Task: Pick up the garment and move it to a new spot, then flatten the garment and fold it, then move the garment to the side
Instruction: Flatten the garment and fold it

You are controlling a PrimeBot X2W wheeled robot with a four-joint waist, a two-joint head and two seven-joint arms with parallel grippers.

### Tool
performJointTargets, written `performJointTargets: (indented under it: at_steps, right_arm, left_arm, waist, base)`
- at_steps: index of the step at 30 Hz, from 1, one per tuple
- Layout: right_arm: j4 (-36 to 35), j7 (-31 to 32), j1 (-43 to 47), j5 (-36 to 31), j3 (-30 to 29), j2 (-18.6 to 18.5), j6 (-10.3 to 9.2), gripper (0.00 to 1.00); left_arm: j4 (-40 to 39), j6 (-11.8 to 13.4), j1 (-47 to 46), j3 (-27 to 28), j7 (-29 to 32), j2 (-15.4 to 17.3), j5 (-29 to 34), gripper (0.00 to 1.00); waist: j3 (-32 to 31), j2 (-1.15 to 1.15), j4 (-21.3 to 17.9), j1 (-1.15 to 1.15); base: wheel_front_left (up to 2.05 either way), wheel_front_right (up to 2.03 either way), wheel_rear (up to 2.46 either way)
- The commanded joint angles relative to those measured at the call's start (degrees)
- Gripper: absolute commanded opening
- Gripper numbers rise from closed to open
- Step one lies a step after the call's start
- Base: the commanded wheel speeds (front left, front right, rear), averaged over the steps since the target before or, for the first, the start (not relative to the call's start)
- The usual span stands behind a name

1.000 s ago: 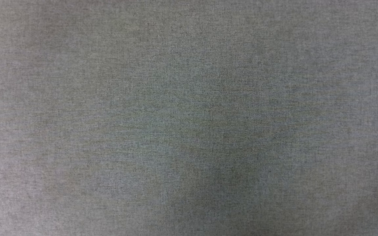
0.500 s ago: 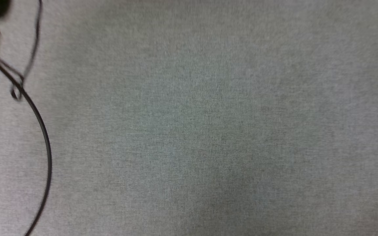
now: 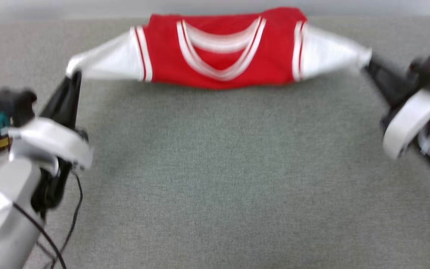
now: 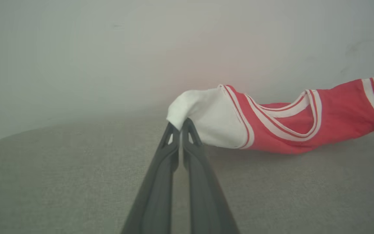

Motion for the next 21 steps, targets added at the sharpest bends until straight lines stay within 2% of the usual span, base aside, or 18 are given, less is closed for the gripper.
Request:
performJointTargets:
  at_steps: [1, 8, 14, 21]
  right_arm:
    - [-0.9, 0.9, 3.8, -0.6, -0.2, 0.4, -0.08, 0.0]
    - [-4.0, 4.3, 21.0, -1.9, -4.3, 2.4, -0.08, 0.0]
    - [-4.3, 5.7, 32.6, -2.5, -7.8, 3.8, -0.06, 0.0]
    - [-5.1, 6.5, 43.3, -3.4, -11.8, 5.5, -0.08, 0.0]
  left_arm:
    - [-1.0, 0.9, 2.9, 0.3, -0.3, 0.3, -0.6, 0.0]
    - [-4.5, 4.6, 17.9, 1.1, -0.3, 0.8, -4.9, 0.0]
    - [-4.3, 5.6, 27.3, 3.5, -0.3, -0.3, -7.8, 0.0]
    - [-3.8, 6.4, 37.2, 7.4, -0.3, -2.5, -8.6, 0.0]
  waist:
    - [-2.7, 0.0, -0.6, 0.01]
    - [-7.9, 0.0, -1.7, 0.01]
    - [-11.8, 0.0, -2.1, 0.01]
    - [-15.7, 0.0, -2.3, 0.01]
  base:
    - [0.0, 0.0, 0.0]
    - [0.0, 0.0, 0.0]
    - [0.0, 0.0, 0.0]
    - [0.0, 0.0, 0.0]
